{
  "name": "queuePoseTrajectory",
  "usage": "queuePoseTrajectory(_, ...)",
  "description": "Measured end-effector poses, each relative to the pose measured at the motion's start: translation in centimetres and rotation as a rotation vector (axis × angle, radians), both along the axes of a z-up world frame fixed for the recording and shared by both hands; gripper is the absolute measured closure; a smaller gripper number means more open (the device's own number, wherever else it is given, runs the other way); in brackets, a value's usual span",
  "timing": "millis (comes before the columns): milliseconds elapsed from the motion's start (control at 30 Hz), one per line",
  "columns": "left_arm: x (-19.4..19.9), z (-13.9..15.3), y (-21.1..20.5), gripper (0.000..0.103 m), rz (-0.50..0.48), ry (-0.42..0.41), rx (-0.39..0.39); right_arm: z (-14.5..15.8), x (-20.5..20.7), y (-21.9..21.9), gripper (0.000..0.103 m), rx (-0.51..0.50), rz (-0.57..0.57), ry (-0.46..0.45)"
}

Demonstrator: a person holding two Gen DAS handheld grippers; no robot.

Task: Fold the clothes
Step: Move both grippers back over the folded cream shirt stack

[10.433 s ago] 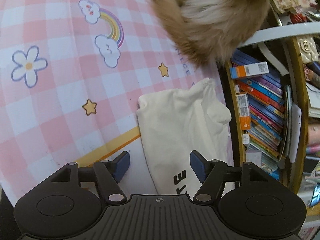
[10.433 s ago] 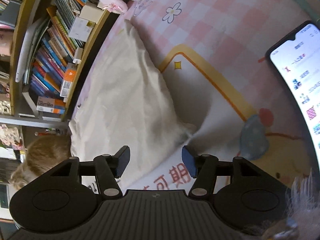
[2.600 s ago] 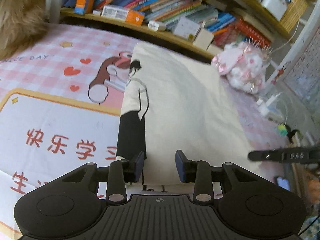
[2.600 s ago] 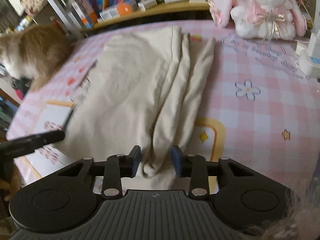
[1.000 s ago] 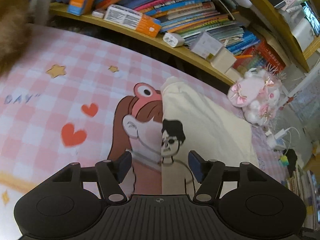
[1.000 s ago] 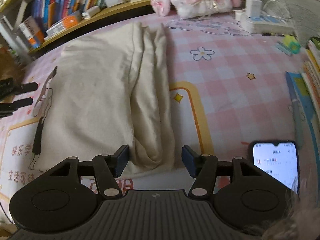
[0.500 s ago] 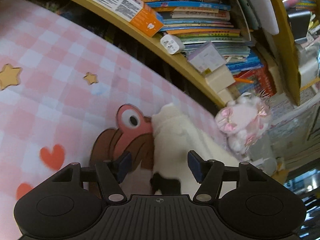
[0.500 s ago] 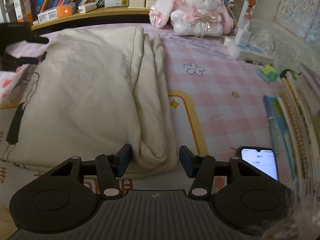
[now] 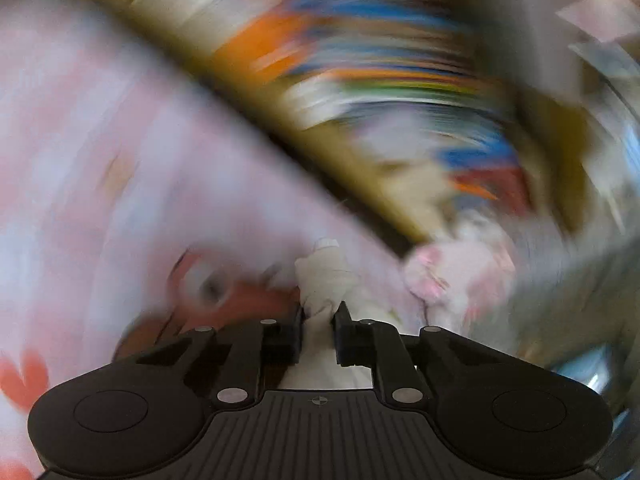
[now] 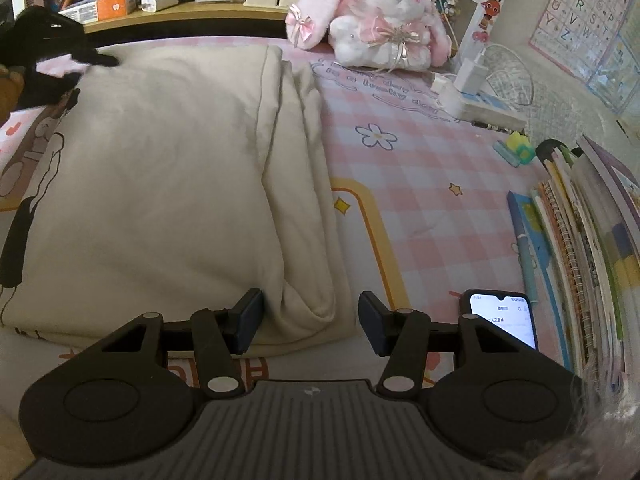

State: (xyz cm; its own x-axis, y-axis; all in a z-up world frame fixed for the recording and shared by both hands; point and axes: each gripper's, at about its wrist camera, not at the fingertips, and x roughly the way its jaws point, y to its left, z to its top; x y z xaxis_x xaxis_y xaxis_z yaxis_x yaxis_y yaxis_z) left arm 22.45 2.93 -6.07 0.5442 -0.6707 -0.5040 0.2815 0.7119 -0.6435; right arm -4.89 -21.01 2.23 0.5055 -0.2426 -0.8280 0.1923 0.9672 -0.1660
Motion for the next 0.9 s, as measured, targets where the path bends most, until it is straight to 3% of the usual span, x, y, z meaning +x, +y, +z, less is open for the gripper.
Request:
queuePoseTrajectory(67,-1.8,2.0,-1.8,0.087,-0.079,-0.234,0.184,0.0,0.0,-0.1,0.054,0.013,-0.015,0.002)
queuePoseTrajectory(100,-1.3,1.5,-2.0,0.086,-0.07,-0.209,0.214,0.1,-0.1,-0.2,0.054,0.016,-0.021,0.002)
queuePoseTrajectory(200,1.5,-1.2,-1.0,0.077,-0.009,0.026,0.136,0.1,-0.1,-0.1,0.054,0.017,-0.028,0.006)
queuePoseTrajectory(367,0.6,-1.5,0.8,0.05,-0.001,0.092,0.011,0.2,0.0,-0.2,0.056,0.027,-0.034,0.02)
queuePoseTrajectory(767,-9.2,-2.6,3.4,0.05,-0.031,0.175,-0.122,0.2,-0.4,-2.2,0.056,0.179,-0.087,0.006)
queuePoseTrajectory(900,-11.2,-2.4,3.1,0.05,-0.026,0.206,-0.118,-0.1,-0.5,-3.5,0.056,0.259,-0.085,0.003)
